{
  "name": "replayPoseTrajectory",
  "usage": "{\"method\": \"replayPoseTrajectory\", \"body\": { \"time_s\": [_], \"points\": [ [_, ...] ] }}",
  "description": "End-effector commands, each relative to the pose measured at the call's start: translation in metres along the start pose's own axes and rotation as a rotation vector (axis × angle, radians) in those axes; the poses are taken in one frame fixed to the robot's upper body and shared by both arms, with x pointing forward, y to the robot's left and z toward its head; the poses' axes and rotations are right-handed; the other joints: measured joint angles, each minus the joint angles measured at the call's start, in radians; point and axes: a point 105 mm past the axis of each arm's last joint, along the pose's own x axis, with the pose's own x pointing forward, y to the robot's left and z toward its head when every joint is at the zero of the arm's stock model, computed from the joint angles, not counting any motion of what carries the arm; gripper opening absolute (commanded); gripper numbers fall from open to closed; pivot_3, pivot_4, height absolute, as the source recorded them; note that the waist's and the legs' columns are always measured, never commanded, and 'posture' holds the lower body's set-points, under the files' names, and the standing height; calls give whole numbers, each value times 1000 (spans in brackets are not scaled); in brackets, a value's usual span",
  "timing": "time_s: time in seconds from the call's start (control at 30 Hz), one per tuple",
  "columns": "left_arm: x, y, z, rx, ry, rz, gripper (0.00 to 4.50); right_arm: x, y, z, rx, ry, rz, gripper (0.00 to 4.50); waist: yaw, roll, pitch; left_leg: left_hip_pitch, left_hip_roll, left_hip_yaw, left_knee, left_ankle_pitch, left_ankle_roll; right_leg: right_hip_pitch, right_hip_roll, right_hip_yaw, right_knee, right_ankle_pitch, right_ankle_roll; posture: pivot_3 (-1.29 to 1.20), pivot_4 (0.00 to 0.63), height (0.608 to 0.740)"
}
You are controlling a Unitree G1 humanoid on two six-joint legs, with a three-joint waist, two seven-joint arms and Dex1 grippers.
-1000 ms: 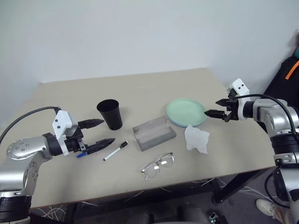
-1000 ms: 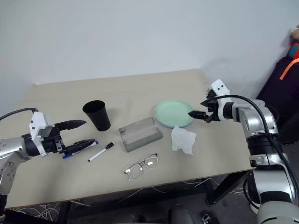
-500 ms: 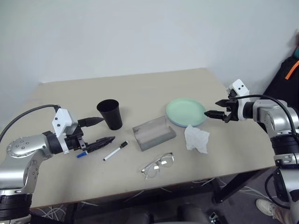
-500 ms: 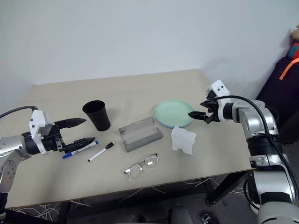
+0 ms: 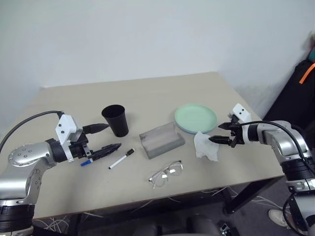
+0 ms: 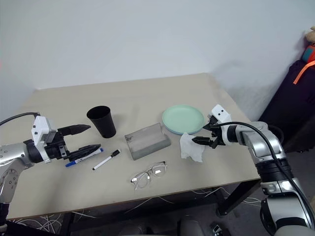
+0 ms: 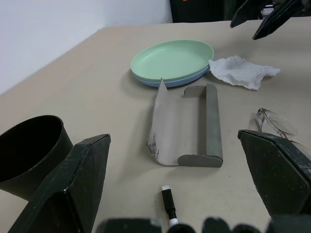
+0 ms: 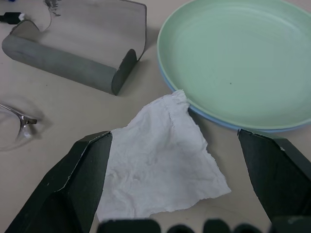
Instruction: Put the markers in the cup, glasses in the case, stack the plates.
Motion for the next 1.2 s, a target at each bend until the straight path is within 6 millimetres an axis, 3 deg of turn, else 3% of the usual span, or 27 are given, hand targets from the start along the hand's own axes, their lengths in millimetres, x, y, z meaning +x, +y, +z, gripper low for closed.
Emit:
{"method": "replayPoseTrajectory", "body": {
  "time_s": [0.03, 0.47, 0.77, 0.87, 1.2],
  "points": [
    [-1, 2, 8, 36, -19, 8, 4500, 0, -2, 8, -31, -22, -21, 4469, 1, 0, 0, 0, 0, 0, 0, 0, 0, 0, 0, 0, 0, 0, 0, 0, 0, 732],
    [-2, 1, 9, 41, -18, 7, 4500, 37, -1, -20, -20, 64, -44, 4469, 1, -1, 0, 0, -1, -1, 0, 1, 1, 0, 0, 0, 0, 0, 0, 0, 0, 732],
    [-3, 1, 9, 43, -15, 7, 4500, 44, -1, -28, -24, 82, -44, 4469, 0, -1, 0, 0, 0, -1, 0, 1, 1, 0, 0, 0, 0, 0, 0, 0, 0, 732],
    [-3, 0, 9, 45, -14, 5, 4500, 49, 6, -38, -5, 115, -15, 4469, 0, -1, 0, 0, 0, -1, 0, 1, 1, 0, 0, 0, 1, 0, 0, 0, 0, 732],
    [-2, -1, 10, 45, -14, 0, 4500, 54, 18, -46, 12, 143, 36, 4469, 0, -1, 0, 0, 0, -1, 0, 1, 1, 1, 0, 0, 0, 0, 0, 0, 0, 732]
  ]
}}
